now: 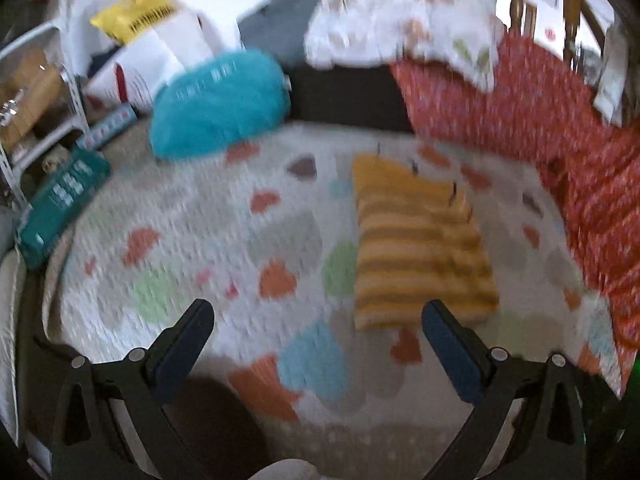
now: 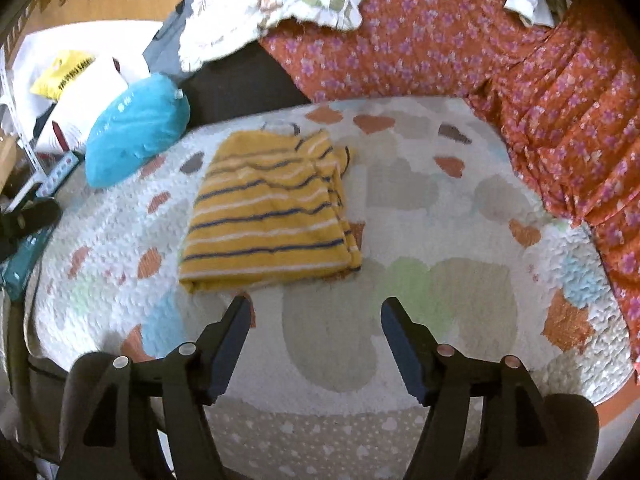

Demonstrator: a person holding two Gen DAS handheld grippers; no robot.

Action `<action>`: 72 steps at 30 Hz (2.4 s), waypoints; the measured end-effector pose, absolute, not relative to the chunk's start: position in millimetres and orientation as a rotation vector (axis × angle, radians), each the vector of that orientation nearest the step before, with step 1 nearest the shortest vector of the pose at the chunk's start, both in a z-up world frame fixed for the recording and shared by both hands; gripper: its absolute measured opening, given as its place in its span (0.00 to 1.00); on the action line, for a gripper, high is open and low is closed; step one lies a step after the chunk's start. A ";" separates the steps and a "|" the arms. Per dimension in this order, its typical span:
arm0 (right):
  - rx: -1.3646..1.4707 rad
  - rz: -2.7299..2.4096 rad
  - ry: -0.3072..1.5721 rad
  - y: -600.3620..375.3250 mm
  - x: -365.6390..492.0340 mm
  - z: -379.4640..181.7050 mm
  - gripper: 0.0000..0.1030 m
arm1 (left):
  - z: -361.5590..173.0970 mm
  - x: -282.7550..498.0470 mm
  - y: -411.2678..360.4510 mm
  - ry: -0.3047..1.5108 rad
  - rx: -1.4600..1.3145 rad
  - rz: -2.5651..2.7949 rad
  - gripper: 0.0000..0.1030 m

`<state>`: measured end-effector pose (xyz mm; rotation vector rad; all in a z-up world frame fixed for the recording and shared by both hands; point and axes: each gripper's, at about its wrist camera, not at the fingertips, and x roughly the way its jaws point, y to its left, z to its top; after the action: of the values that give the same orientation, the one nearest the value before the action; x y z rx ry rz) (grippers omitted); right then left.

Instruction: Fold small clothes

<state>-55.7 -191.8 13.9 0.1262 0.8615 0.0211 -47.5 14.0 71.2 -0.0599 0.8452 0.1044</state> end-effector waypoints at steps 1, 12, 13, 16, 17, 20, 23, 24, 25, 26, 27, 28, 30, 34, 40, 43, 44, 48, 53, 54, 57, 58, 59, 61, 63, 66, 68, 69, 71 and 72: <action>0.128 0.023 0.875 -191.1 -53.6 9.6 0.70 | 62.4 -47.3 11.5 0.876 -0.051 0.100 1.00; 0.114 0.041 0.971 -180.4 -34.9 -24.1 0.70 | 27.3 -45.2 -2.7 0.986 0.005 0.078 1.00; 0.110 0.038 0.977 -180.7 -34.9 -26.0 0.70 | 26.2 -44.1 -3.6 0.992 0.007 0.071 1.00; 0.112 0.026 0.992 -183.1 -33.7 -30.8 0.70 | 20.7 -43.1 -8.1 1.013 0.017 0.049 1.00; 0.114 0.022 0.999 -184.2 -32.6 -32.8 0.70 | 19.0 -42.9 -9.2 1.020 0.021 0.043 1.00; 0.114 0.018 1.010 -183.9 -31.1 -36.2 0.70 | 15.5 -42.3 -11.0 1.032 0.027 0.033 1.00; 0.100 0.021 1.020 -181.2 -29.7 -38.6 0.70 | 13.0 -40.7 -9.4 1.044 0.016 0.032 1.00; 0.096 0.023 1.023 -180.4 -29.4 -39.5 0.70 | 12.1 -39.7 -8.6 1.048 0.013 0.033 1.00; 0.094 0.024 1.026 -180.1 -28.9 -40.1 0.70 | 11.1 -38.9 -8.0 1.053 0.009 0.033 1.00; 0.091 0.025 1.029 -179.7 -28.4 -41.0 0.70 | 9.8 -38.1 -7.3 1.059 0.005 0.032 1.00; 0.090 0.025 1.031 -179.5 -27.9 -41.8 0.70 | 8.7 -37.5 -7.0 1.063 0.003 0.033 1.00; 0.089 0.024 1.032 -179.4 -27.7 -42.3 0.70 | 7.0 -36.7 -6.2 1.070 -0.001 0.032 1.00; 0.089 0.023 1.034 -179.4 -27.1 -43.2 0.70 | 4.4 -35.8 -5.6 1.080 -0.005 0.028 1.00; 0.082 0.021 1.042 -177.9 -26.4 -45.5 0.70 | -0.7 -35.4 -4.4 1.097 -0.014 0.026 1.00; 0.067 0.025 1.048 -176.3 -25.7 -48.1 0.70 | -7.5 -34.3 -2.6 1.118 -0.023 0.022 1.00; 0.058 0.024 1.044 -175.5 -26.2 -48.1 0.70 | -10.1 -34.0 -2.4 1.128 -0.026 0.021 1.00; 0.052 0.025 1.042 -175.4 -26.3 -47.9 0.70 | -11.2 -33.9 -2.2 1.131 -0.027 0.021 1.00; 0.038 0.026 1.039 -173.3 -27.0 -47.7 0.70 | -14.8 -33.4 -2.1 1.144 -0.031 0.019 1.00; 0.032 0.030 1.043 -173.2 -26.4 -49.6 0.71 | -19.9 -31.5 -0.2 1.161 -0.040 0.019 1.00; 0.032 0.029 1.044 -173.1 -26.2 -50.1 0.71 | -20.9 -31.1 0.0 1.164 -0.041 0.020 1.00; 0.031 0.028 1.048 -172.6 -25.6 -51.4 0.71 | -22.5 -30.9 -0.1 1.170 -0.045 0.020 1.00; 0.031 0.028 1.049 -172.7 -25.4 -51.8 0.71 | -23.4 -30.6 0.0 1.173 -0.047 0.020 1.00; 0.031 0.027 1.051 -172.6 -25.1 -52.5 0.71 | -24.0 -30.5 0.0 1.175 -0.050 0.019 1.00; 0.031 0.027 1.056 -172.6 -24.7 -53.8 0.71 | -25.2 -30.2 0.7 1.182 -0.054 0.019 1.00; 0.030 0.026 1.059 -171.9 -24.8 -54.8 0.71 | -26.1 -30.2 1.2 1.185 -0.057 0.020 1.00; 0.028 0.028 1.060 -171.3 -24.8 -55.3 0.71 | -26.6 -30.2 2.3 1.187 -0.062 0.019 1.00; 0.027 0.028 1.060 -170.7 -25.2 -55.6 0.71 | -26.4 -30.2 2.8 1.187 -0.062 0.019 1.00; 0.026 0.028 1.060 -170.6 -25.3 -55.6 0.71 | -26.4 -30.2 2.9 1.187 -0.063 0.019 1.00; 0.027 0.028 1.061 -170.4 -25.5 -55.6 0.71 | -26.5 -30.2 3.1 1.188 -0.063 0.018 1.00; 0.028 0.028 1.062 -170.3 -25.9 -55.9 0.71 | -26.6 -30.3 3.0 1.189 -0.064 0.019 1.00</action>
<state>-25.9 -170.3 -55.9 0.0280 1.0622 0.0280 -30.3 3.0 -26.6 -0.0645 1.1892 0.0185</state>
